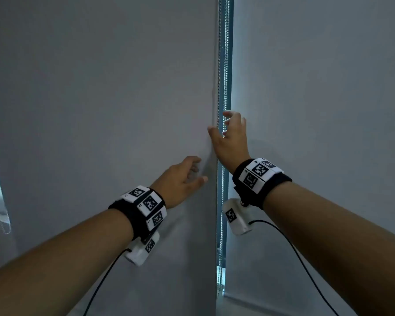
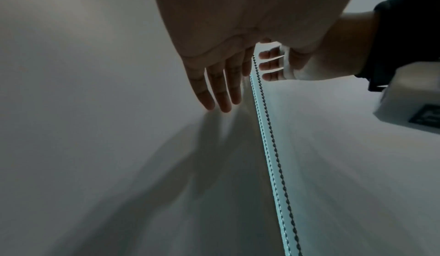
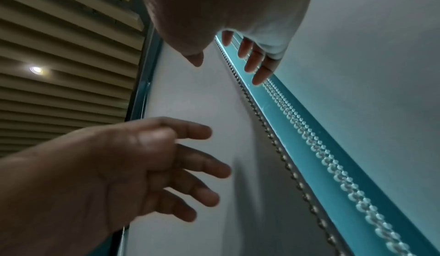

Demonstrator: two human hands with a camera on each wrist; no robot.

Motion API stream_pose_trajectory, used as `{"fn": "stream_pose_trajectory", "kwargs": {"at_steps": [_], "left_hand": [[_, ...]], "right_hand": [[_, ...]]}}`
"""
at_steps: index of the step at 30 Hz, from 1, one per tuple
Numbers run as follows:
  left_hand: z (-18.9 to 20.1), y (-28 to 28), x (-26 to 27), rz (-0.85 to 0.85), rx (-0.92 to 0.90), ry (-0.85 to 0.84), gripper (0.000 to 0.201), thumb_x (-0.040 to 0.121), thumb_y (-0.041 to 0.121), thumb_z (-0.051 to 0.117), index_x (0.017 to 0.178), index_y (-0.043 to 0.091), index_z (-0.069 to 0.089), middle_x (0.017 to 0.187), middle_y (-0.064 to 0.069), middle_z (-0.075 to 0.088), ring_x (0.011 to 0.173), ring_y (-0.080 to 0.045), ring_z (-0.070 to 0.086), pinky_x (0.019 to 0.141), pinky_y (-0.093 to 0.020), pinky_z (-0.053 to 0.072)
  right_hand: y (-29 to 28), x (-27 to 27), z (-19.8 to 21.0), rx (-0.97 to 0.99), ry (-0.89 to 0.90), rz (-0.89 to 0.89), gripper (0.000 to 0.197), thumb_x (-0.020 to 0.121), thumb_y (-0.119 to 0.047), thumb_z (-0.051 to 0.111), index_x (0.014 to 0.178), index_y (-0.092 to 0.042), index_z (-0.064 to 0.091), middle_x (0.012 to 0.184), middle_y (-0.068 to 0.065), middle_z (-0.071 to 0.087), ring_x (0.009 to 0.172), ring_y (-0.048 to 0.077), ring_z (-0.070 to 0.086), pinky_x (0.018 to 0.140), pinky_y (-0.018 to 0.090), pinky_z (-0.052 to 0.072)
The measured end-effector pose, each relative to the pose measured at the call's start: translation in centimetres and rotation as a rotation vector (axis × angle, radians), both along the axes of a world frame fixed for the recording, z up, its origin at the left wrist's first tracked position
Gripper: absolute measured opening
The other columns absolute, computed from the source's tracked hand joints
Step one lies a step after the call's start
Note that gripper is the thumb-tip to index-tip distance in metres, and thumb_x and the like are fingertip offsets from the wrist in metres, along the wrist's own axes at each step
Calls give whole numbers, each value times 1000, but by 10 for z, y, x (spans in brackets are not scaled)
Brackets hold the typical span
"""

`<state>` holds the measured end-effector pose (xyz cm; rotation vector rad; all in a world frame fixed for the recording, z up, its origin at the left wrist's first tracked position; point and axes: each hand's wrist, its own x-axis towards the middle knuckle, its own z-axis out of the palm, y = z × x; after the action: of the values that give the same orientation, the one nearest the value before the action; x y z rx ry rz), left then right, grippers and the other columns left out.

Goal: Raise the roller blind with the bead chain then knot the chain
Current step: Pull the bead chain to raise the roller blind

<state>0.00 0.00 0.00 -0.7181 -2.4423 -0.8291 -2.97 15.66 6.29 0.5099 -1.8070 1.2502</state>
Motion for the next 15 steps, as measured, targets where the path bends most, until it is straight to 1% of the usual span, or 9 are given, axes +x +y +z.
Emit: {"fn": "stream_pose_trajectory", "kwargs": {"at_steps": [2, 3, 5, 7, 8, 10, 13, 14, 15], "left_hand": [[-3, 6, -4, -2, -11, -16, 56, 87, 46, 56, 136, 25, 35, 124, 3, 56, 106, -13, 55, 85, -23, 41], [-5, 7, -5, 2, -29, -20, 57, 87, 44, 56, 136, 25, 35, 125, 3, 56, 107, -13, 54, 85, -22, 41], [-8, 11, -8, 0, -52, -37, 58, 88, 42, 57, 138, 24, 33, 127, 2, 55, 108, -12, 53, 84, -20, 39], [-8, 12, -10, -2, -49, -33, 59, 88, 39, 57, 139, 22, 32, 129, 2, 54, 108, -10, 52, 83, -18, 38], [-8, 12, -12, -3, -48, -19, 59, 88, 39, 57, 139, 21, 32, 129, 1, 53, 107, -10, 51, 83, -17, 38], [-8, 12, -13, -6, -49, -12, 60, 88, 39, 57, 139, 20, 33, 130, 1, 54, 106, -9, 52, 84, -18, 38], [-8, 12, -15, -7, -37, -18, 60, 88, 38, 58, 139, 20, 33, 128, 2, 54, 107, -10, 53, 85, -18, 39], [-8, 12, -15, -9, -33, -18, 59, 88, 38, 58, 139, 20, 34, 127, 2, 54, 107, -11, 53, 85, -18, 39], [-8, 12, -15, -10, -28, -17, 59, 88, 39, 58, 139, 20, 34, 127, 2, 54, 107, -11, 54, 85, -19, 40]], "right_hand": [[0, -5, 2, -27, -77, 36, 50, 91, -27, 63, 133, -11, 43, 125, 7, 46, 107, 21, 55, 92, 32, 47], [1, -7, 2, -25, -101, 42, 50, 92, -29, 62, 134, -11, 42, 122, 8, 50, 104, 20, 56, 87, 29, 46], [2, -11, 0, -37, -136, 60, 48, 93, -30, 60, 133, -11, 43, 106, 3, 56, 95, 17, 56, 80, 27, 42], [4, -16, 1, -50, -136, 51, 44, 94, -29, 60, 130, -10, 46, 94, 0, 56, 88, 16, 56, 77, 25, 39], [5, -19, 2, -48, -126, 35, 40, 94, -29, 60, 128, -10, 48, 91, 1, 57, 85, 16, 56, 75, 24, 39], [5, -21, 2, -32, -110, 11, 32, 94, -27, 60, 120, -9, 55, 86, 0, 59, 77, 14, 56, 67, 20, 38], [4, -22, 1, -35, -80, 2, 19, 95, -23, 57, 105, -8, 63, 72, -7, 56, 65, 5, 54, 56, 8, 37], [3, -23, 1, -44, -74, -6, 16, 96, -22, 55, 100, -9, 64, 71, -7, 57, 64, 8, 55, 57, 9, 39], [2, -23, 1, -64, -71, -3, 16, 97, -23, 53, 93, -11, 63, 71, -3, 60, 66, 13, 58, 60, 15, 43]]}}
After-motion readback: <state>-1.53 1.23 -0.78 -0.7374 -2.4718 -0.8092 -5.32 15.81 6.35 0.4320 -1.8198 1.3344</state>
